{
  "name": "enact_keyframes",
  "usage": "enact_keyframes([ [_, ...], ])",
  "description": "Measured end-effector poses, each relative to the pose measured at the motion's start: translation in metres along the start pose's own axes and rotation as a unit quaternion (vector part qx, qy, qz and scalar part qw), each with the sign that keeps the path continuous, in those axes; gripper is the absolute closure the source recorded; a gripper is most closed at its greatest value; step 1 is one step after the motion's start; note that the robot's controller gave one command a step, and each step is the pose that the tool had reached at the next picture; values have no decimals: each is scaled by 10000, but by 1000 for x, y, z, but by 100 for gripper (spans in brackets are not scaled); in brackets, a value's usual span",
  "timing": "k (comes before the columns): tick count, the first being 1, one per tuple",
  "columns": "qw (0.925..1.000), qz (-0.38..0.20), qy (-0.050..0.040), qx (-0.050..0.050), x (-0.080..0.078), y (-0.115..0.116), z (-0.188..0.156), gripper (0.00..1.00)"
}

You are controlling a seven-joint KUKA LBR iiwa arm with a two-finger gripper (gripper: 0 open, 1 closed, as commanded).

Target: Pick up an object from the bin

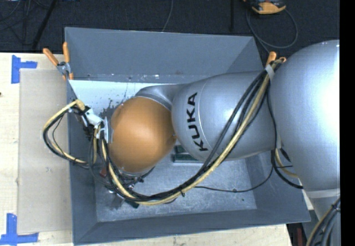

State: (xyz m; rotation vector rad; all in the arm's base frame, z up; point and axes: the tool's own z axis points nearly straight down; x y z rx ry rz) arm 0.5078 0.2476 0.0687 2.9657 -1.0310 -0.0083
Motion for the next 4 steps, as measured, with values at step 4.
enact_keyframes([
  [4, 9998, 180, 12, 19, -5, -2, -105, 100],
])
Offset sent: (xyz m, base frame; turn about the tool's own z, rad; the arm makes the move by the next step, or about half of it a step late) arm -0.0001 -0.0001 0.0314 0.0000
